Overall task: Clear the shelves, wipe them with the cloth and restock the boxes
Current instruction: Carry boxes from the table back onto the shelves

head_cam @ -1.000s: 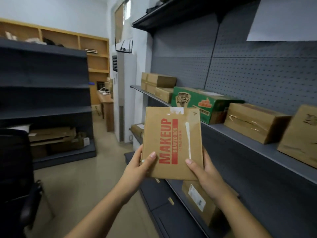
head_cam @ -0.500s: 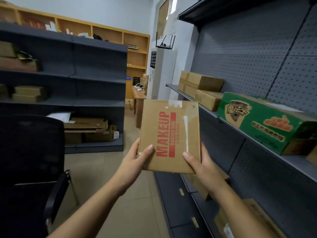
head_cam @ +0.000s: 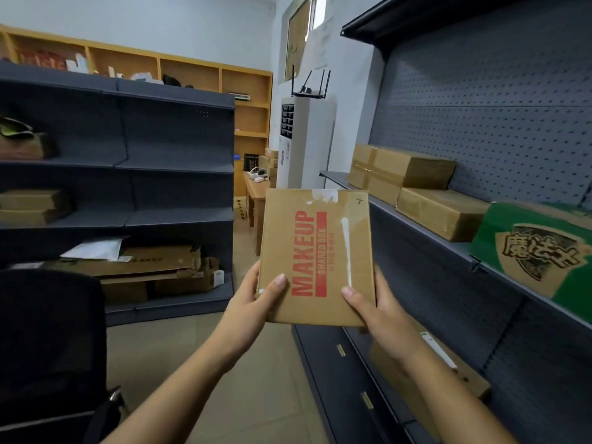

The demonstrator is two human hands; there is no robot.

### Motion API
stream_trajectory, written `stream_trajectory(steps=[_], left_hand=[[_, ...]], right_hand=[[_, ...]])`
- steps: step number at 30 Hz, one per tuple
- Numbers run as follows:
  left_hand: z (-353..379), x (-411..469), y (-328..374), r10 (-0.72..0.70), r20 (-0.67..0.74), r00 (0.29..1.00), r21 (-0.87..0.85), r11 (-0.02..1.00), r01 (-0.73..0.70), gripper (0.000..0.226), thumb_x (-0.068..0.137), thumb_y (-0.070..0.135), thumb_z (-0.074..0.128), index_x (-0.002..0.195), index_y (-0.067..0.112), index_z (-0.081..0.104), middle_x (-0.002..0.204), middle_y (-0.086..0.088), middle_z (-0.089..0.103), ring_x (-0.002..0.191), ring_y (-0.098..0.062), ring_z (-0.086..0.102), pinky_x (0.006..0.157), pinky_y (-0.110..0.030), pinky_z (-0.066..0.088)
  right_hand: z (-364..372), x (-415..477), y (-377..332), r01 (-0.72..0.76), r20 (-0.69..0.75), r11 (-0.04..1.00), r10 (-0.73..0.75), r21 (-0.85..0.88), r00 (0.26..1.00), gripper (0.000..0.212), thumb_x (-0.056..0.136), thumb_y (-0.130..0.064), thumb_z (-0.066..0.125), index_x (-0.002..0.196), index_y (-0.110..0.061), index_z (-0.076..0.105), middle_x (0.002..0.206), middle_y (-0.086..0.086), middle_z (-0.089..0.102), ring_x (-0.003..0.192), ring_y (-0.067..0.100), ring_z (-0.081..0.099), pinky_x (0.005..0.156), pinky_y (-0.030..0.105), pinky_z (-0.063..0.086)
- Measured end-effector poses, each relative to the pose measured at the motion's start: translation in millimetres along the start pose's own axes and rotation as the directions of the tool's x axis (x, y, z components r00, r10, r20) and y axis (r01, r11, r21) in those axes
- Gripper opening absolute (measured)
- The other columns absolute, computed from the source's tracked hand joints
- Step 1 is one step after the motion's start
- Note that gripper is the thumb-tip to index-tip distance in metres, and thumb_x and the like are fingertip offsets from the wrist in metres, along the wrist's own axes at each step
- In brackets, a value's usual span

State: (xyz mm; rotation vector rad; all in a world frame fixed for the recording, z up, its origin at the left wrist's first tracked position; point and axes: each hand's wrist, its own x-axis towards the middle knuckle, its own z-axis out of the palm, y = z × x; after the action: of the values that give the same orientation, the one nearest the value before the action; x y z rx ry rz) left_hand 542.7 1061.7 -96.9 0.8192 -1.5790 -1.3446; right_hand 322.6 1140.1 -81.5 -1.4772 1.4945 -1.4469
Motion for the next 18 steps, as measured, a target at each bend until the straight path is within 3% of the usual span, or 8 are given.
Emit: stream_trajectory(steps=[3, 6, 8, 11, 15, 18], left_hand=[[-11, 38, -9, -0.004, -0.002, 1.0, 0.015, 1.0, 0.004, 0.065, 0.088, 0.059, 0.057, 0.147, 0.039, 0.039, 0.121, 0.02, 0.069, 0.109, -0.001, 0.066, 0.103, -0.041, 0.051], [-20, 83, -16, -0.011, -0.011, 1.0, 0.026, 1.0, 0.012, 0.062, 0.089, 0.06, 0.057, 0.146, 0.04, 0.041, 0.121, 0.019, 0.069, 0.109, -0.001, 0.067, 0.103, -0.042, 0.051], [-23, 113, -24, 0.003, -0.015, 1.0, 0.032, 0.999, -0.003, 0.057, 0.092, 0.057, 0.056, 0.144, 0.041, 0.042, 0.119, 0.02, 0.07, 0.106, 0.001, 0.067, 0.098, -0.036, 0.052], [-28, 162, -33, 0.005, -0.017, 1.0, 0.023, 1.0, -0.005, 0.054, 0.095, 0.053, 0.054, 0.145, 0.04, 0.04, 0.118, 0.021, 0.07, 0.103, 0.003, 0.067, 0.084, -0.024, 0.051], [-30, 241, -46, 0.013, -0.028, 1.0, 0.017, 1.0, -0.012, 0.05, 0.098, 0.048, 0.054, 0.145, 0.037, 0.041, 0.12, 0.017, 0.07, 0.106, 0.001, 0.067, 0.077, -0.016, 0.054], [-32, 297, -52, 0.008, -0.036, 0.999, 0.017, 1.0, -0.008, 0.054, 0.096, 0.05, 0.055, 0.147, 0.039, 0.039, 0.12, 0.019, 0.07, 0.107, 0.0, 0.067, 0.083, -0.022, 0.053]], right_hand=[[7, 40, 10, 0.01, -0.011, 0.999, -0.011, -0.042, 1.0, 0.057, 0.095, -0.032, 0.065, 0.145, -0.041, 0.039, 0.118, -0.032, 0.065, 0.11, -0.01, 0.062, 0.081, 0.005, 0.049], [9, 87, 23, 0.006, 0.0, 0.999, -0.006, -0.042, 1.0, 0.058, 0.095, -0.036, 0.065, 0.145, -0.046, 0.037, 0.122, -0.029, 0.065, 0.112, -0.009, 0.061, 0.086, 0.011, 0.049], [11, 119, 33, 0.01, -0.002, 0.999, -0.01, -0.048, 1.0, 0.059, 0.095, -0.037, 0.065, 0.146, -0.045, 0.037, 0.126, -0.023, 0.065, 0.114, -0.007, 0.061, 0.092, 0.016, 0.049], [10, 169, 51, 0.022, 0.005, 0.999, -0.022, -0.029, 1.0, 0.058, 0.096, -0.034, 0.065, 0.146, -0.045, 0.037, 0.124, -0.024, 0.066, 0.115, -0.005, 0.062, 0.087, 0.014, 0.049], [4, 248, 73, 0.04, 0.006, 0.999, -0.04, -0.02, 0.999, 0.065, 0.094, -0.044, 0.067, 0.149, -0.045, 0.033, 0.126, -0.027, 0.065, 0.115, -0.006, 0.061, 0.092, 0.018, 0.048], [-2, 303, 83, 0.046, 0.016, 0.999, -0.046, -0.028, 0.999, 0.066, 0.093, -0.043, 0.067, 0.15, -0.043, 0.034, 0.124, -0.029, 0.064, 0.115, -0.008, 0.061, 0.093, 0.017, 0.05]])
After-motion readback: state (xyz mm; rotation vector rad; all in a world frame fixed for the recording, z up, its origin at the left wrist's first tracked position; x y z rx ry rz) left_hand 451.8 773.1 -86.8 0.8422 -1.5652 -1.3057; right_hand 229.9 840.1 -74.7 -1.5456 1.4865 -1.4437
